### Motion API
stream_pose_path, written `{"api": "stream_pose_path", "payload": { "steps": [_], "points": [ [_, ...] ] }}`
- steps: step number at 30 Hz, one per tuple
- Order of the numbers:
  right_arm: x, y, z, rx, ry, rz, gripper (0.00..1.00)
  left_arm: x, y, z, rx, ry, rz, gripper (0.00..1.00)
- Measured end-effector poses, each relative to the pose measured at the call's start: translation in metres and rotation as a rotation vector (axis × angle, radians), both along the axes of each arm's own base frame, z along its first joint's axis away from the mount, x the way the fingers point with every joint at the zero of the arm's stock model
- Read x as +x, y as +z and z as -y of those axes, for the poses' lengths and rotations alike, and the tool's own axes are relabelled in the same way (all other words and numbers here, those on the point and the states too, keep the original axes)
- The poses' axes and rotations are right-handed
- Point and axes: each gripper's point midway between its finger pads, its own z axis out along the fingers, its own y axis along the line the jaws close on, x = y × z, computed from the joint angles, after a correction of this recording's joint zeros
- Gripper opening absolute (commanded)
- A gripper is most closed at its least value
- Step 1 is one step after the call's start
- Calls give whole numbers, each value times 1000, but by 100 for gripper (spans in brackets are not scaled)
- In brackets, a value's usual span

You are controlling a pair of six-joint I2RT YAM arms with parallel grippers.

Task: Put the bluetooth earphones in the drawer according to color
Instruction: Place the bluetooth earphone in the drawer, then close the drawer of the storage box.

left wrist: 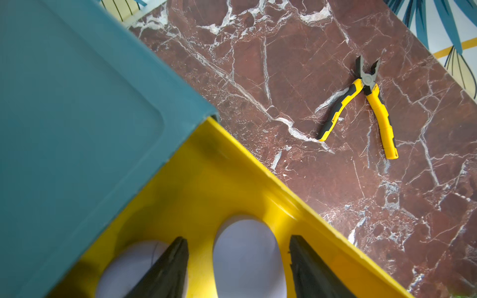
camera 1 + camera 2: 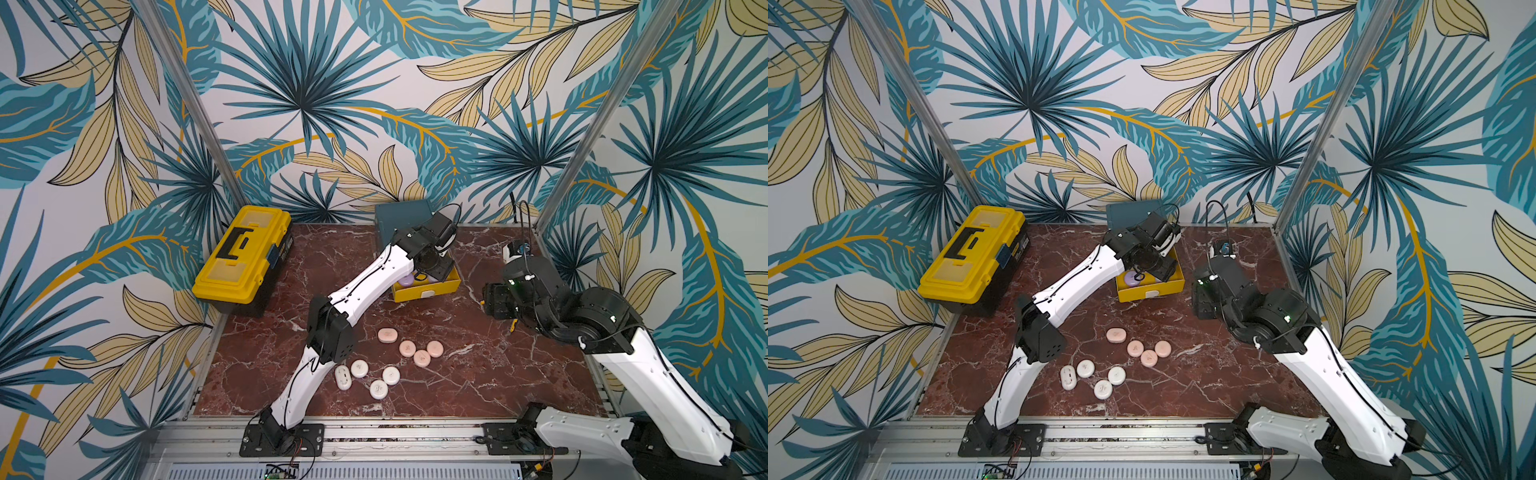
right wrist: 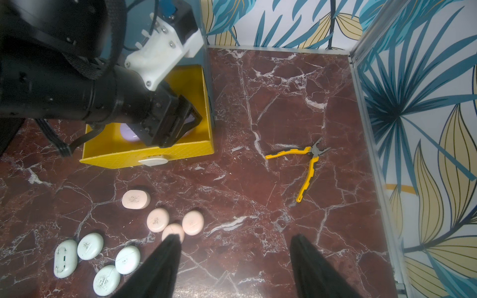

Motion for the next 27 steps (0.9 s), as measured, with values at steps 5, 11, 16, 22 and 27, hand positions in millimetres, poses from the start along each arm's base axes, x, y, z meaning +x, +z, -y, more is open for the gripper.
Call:
{"api": "stream_pose_path", "payload": {
  "steps": [5,11,16,22,27],
  "points": [
    [-1,0,-1,6,6,-4,73,-2,23,-4,-23,2,38,72],
    [-2,-2,-8,32,30,-21,66,-15,132,-30,-161,39,231,71],
    [-1,-41,-33,84,75,-118,52,-47,201,-108,-226,159,385,63],
    [4,-100,-63,115,105,-251,29,-78,208,-214,-248,361,457,58],
    [12,-136,-85,132,117,-324,14,-101,146,-247,-169,419,369,53]
  ]
}}
